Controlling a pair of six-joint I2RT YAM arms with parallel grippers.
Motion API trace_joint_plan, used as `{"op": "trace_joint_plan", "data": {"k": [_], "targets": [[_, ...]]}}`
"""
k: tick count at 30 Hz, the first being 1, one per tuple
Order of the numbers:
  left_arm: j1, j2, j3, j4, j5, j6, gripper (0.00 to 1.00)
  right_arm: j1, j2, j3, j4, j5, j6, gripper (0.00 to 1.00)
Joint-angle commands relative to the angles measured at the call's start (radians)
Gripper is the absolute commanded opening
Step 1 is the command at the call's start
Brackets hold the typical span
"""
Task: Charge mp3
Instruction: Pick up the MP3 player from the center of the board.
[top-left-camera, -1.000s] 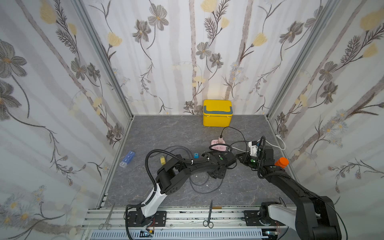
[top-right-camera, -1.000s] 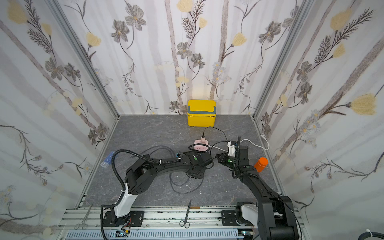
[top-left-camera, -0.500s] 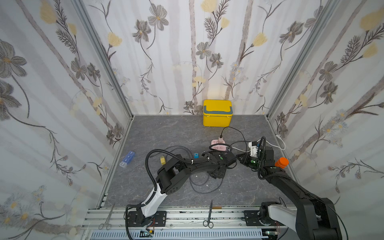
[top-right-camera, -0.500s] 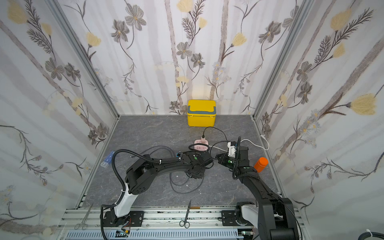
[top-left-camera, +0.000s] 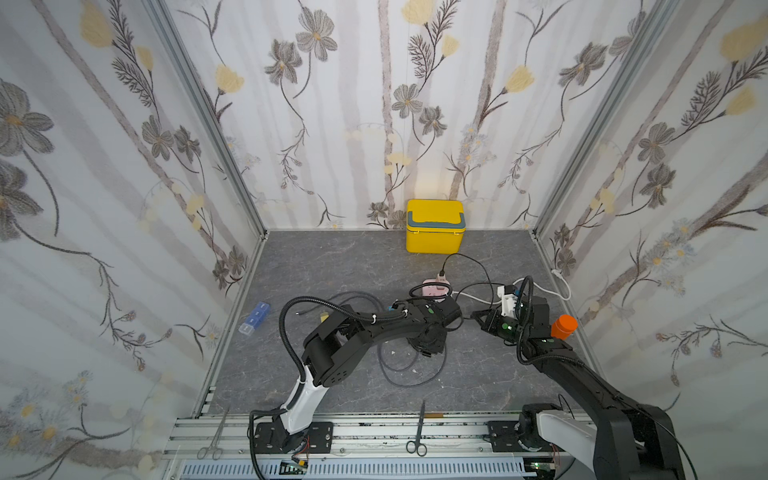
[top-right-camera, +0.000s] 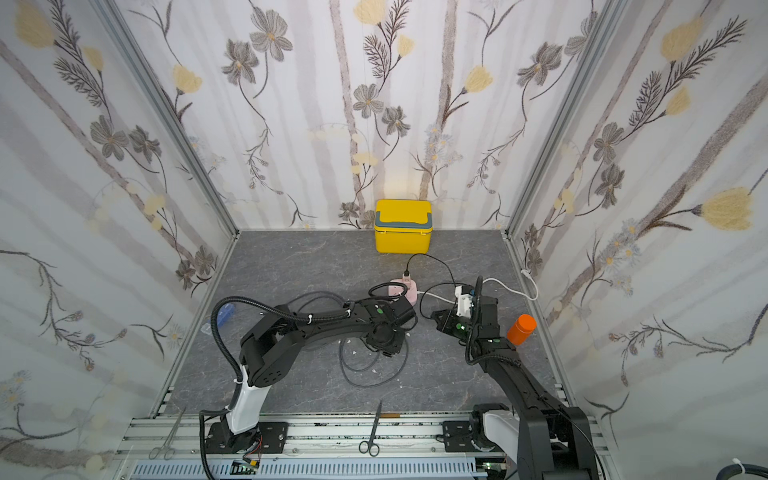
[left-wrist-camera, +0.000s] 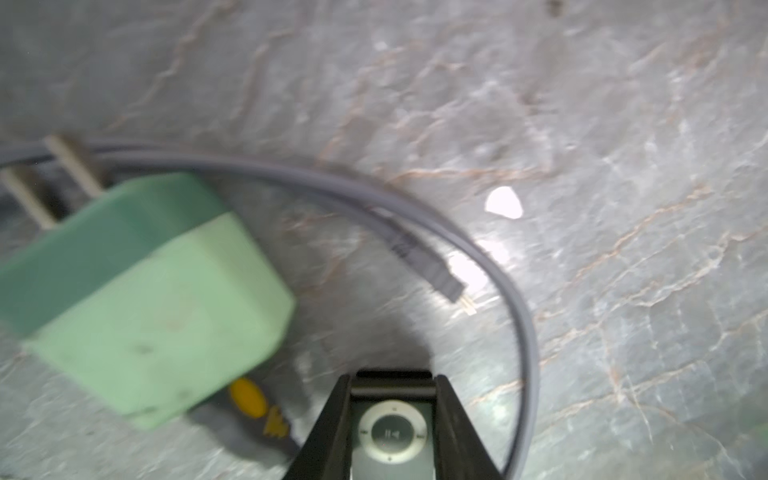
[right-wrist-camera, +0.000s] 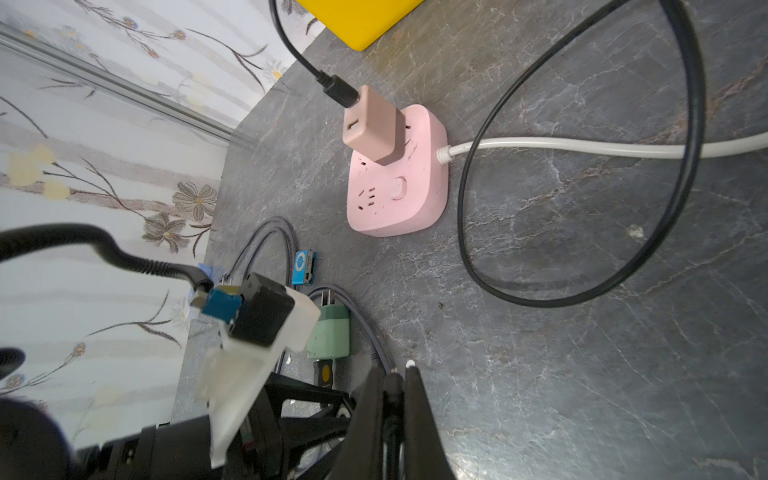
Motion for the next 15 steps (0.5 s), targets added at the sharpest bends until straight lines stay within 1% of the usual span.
{"op": "trace_joint_plan", "data": {"k": [1, 4, 7, 12, 15], "targets": [[0.052, -0.079, -0.02, 0.207, 0.113, -0.033, 0.18, 0.023, -0.051, -0.03, 0.106, -0.003, 0.025, 0.0], [0.094, -0.131, -0.045, 0.309, 0.197, -0.049, 0.18, 0.065, -0.111, -0.036, 0.115, 0.035, 0.027, 0.0], [0.121, -0.182, -0.075, 0.384, 0.252, -0.062, 0.17, 0.126, -0.185, -0.05, 0.133, 0.109, 0.045, 0.0], [0.159, -0.275, -0.174, 0.553, 0.298, -0.118, 0.16, 0.218, -0.291, -0.072, 0.215, 0.212, 0.105, 0.0], [0.166, -0.315, -0.204, 0.605, 0.29, -0.132, 0.15, 0.267, -0.319, -0.072, 0.24, 0.276, 0.119, 0.0]]}}
